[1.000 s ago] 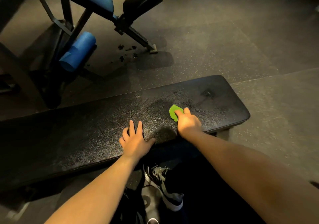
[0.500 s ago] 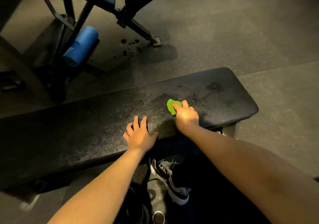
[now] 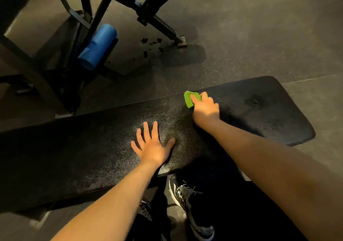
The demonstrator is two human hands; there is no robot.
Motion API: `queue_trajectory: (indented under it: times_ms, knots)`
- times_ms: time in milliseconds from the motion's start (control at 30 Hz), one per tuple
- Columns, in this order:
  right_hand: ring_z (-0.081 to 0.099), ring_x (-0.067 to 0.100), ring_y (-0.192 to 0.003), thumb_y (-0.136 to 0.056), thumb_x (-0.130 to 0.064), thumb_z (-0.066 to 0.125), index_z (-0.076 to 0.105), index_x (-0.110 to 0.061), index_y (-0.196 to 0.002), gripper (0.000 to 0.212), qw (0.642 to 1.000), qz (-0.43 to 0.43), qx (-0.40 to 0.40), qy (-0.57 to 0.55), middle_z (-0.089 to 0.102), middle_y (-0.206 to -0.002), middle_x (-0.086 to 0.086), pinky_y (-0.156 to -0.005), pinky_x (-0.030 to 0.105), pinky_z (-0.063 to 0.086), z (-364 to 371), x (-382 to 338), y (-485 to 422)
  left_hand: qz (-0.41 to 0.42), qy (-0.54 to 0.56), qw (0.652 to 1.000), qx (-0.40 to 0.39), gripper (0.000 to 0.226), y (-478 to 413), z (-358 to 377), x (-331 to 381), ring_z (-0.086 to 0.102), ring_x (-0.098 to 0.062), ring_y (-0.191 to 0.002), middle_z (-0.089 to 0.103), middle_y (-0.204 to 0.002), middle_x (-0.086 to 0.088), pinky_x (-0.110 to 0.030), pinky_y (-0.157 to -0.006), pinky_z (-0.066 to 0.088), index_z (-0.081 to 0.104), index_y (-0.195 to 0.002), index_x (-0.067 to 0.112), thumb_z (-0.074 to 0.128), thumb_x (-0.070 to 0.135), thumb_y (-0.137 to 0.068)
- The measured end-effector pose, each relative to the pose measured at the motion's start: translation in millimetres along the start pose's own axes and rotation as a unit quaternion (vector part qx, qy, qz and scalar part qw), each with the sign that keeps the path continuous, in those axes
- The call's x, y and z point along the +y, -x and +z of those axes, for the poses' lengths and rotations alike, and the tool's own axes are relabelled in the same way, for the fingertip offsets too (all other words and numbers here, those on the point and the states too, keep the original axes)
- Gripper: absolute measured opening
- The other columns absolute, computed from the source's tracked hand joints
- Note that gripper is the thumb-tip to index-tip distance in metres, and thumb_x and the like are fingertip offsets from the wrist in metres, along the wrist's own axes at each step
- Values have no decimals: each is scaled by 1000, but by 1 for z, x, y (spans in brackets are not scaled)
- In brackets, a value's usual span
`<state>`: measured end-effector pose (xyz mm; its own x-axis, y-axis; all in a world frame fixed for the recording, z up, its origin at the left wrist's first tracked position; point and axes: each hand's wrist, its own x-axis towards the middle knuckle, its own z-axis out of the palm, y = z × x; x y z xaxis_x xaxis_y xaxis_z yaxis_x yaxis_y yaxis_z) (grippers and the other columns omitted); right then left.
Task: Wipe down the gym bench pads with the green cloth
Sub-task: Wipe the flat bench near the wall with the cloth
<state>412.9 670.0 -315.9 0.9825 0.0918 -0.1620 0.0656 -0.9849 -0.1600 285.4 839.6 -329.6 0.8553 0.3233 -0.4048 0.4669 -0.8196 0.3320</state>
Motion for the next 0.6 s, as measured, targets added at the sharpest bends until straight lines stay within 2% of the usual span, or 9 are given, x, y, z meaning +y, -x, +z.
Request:
queue_trajectory:
  times_ms: [67,133,233,333,400,467,533,600]
  knots:
    - [45,33,-115,-89,-18,52,40,-24,-141,53,999,-1,24,27,38,-135,12,-91,44,39,5,-20,6,-8,-7,1000,-2,94,-1,0,1,-25,-24,-150,-24,-164,10,-57,-118,-14,-7,-156,46,44,80,-84]
    - [44,32,-113,-88,-24,50,41,-28,-140,53,996,-85,22,35,37,-137,11,-93,47,34,12,-44,16,-14,-13,1000,-10,95,-3,0,3,-26,-24,-150,-25,-164,11,-57,-118,-13,-7,-155,47,46,79,-84]
    - [38,30,-120,-93,-31,42,36,-35,-145,52,975,-218,-32,7,33,-142,7,-100,52,27,15,-66,27,-33,9,999,-11,100,-7,-5,10,-20,-24,-151,-19,-165,12,-59,-118,-11,2,-157,43,59,71,-79]
    - [36,28,-123,-93,-28,48,33,-39,-147,58,963,-267,-36,22,33,-143,5,-99,51,26,11,-53,15,-34,43,998,-7,108,-15,-12,18,-20,-24,-151,-17,-166,12,-61,-117,-12,6,-157,40,66,72,-73]
    - [36,28,-123,-92,-22,50,33,-41,-147,61,978,-208,-12,33,34,-143,4,-99,50,26,7,-35,-9,-30,41,999,-19,112,-20,-15,19,-26,-25,-150,-23,-164,12,-62,-116,-15,-1,-156,46,62,81,-71]
    - [34,30,-127,-89,-19,51,36,-38,-144,60,997,-69,-19,26,33,-144,6,-103,52,26,-3,-19,-30,-37,36,998,-35,115,-24,-15,19,-29,-25,-149,-28,-163,12,-62,-115,-16,-6,-154,50,60,86,-67]
    - [31,31,-130,-88,-21,52,37,-33,-142,57,998,53,-39,-2,30,-147,8,-106,52,26,-11,-18,-39,-55,38,997,-47,116,-26,-14,21,-32,-24,-148,-31,-161,13,-62,-115,-17,-9,-152,54,60,88,-65]
    - [30,33,-130,-90,-29,52,36,-29,-143,56,997,63,-45,-14,26,-149,10,-106,52,27,-11,-33,-34,-67,41,996,-51,116,-28,-14,25,-34,-24,-147,-34,-160,14,-62,-114,-18,-11,-151,56,61,86,-65]
